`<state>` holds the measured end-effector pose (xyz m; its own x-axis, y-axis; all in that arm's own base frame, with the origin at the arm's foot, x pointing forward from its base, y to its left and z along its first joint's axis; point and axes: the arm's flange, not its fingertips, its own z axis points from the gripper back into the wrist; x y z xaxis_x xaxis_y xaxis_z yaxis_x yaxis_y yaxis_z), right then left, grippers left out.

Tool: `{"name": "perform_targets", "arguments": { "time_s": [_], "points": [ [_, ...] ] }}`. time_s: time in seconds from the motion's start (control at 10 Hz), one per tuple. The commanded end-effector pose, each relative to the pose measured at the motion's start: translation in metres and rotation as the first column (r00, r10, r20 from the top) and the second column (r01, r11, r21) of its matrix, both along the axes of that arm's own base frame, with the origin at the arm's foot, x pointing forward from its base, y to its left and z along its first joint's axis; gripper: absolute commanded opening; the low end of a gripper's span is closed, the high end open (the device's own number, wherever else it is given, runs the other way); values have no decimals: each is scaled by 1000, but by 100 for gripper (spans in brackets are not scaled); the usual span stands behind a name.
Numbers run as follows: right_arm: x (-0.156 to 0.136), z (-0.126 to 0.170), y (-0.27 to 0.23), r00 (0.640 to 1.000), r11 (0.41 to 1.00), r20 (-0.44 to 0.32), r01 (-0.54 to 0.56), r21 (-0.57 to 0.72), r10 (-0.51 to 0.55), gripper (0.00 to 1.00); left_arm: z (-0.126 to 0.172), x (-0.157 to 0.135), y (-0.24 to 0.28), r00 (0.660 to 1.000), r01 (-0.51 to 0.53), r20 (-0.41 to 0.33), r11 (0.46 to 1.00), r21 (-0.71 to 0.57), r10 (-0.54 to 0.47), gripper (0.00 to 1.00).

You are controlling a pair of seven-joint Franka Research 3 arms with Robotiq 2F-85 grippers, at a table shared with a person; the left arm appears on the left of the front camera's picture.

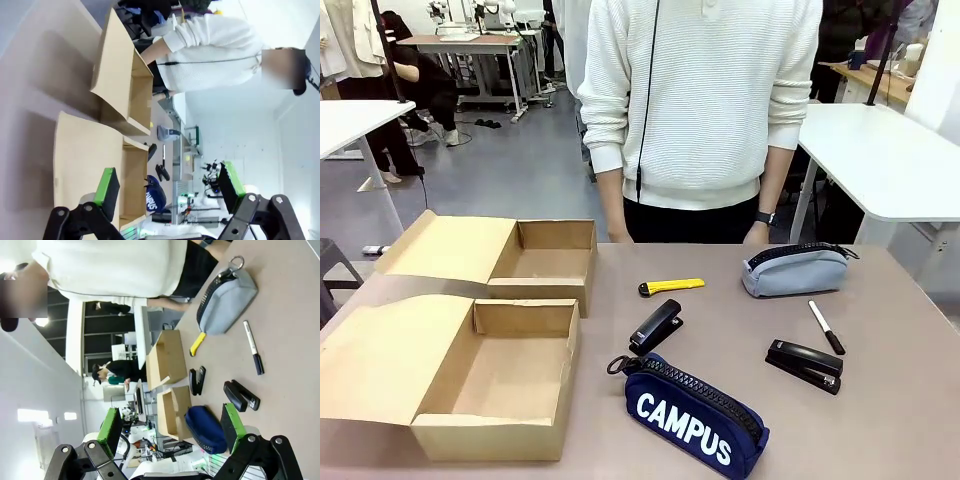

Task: Place items inside the box.
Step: Pick up a Pencil pouch or Stapler and place it inside the Mailer Box closest to the robot.

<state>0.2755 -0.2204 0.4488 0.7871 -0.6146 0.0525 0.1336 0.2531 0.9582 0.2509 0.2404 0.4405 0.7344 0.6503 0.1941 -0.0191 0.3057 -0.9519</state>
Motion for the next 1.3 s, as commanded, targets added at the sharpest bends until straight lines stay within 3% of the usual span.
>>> {"name": "perform_targets", "arguments": {
  "time_s": [0.0,0.4,0.5,0.6,0.8,0.9,1.0,1.2],
  "points": [
    [-5,7,-2,1000,999,10,-27,-36,27,100,22,-3,-12,998,47,45,998,47,-49,100],
    [-4,6,1,1000,1000,-16,-16,-22,16,100,22,-3,-12,998,47,45,998,47,-49,100],
    [4,21,34,998,977,-25,-60,-205,56,100,22,-3,-12,998,47,45,998,47,-49,100],
    [18,37,78,980,917,25,-178,-356,200,100,22,-3,-12,998,47,45,998,47,-49,100],
    [51,56,146,917,768,11,-328,-550,399,100,22,-3,-12,998,47,45,998,47,-49,100],
    [52,57,101,933,828,23,-309,-468,360,100,22,-3,-12,998,47,45,998,47,-49,100],
    [30,48,38,919,890,71,-353,-289,388,100,22,-3,-12,998,47,45,998,47,-49,100],
    [-38,10,-49,989,984,56,-126,-127,134,100,22,-3,-12,998,47,45,998,47,-49,100]
  ]
}}
